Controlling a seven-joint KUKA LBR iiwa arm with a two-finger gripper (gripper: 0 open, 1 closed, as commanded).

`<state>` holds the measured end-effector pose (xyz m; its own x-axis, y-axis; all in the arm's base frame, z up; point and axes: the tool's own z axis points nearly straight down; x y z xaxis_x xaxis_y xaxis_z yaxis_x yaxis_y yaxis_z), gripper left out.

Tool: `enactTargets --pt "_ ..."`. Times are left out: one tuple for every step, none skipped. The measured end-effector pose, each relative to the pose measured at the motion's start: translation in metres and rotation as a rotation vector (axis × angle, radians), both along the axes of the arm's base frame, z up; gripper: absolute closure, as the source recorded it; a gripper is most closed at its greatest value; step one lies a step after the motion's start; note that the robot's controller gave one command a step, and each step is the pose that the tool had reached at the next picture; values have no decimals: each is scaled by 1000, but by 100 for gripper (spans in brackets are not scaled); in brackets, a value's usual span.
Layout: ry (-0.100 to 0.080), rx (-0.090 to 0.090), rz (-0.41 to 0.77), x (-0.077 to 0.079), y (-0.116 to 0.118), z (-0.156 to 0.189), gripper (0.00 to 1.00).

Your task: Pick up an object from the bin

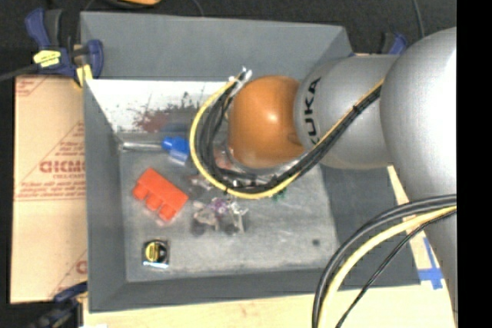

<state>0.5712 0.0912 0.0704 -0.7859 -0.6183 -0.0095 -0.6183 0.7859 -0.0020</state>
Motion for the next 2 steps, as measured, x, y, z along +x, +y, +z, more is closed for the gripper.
enactTargets --pt "0 0 -2 0 0 0 100" --pt "-4 -3 -10 4 0 79 100"
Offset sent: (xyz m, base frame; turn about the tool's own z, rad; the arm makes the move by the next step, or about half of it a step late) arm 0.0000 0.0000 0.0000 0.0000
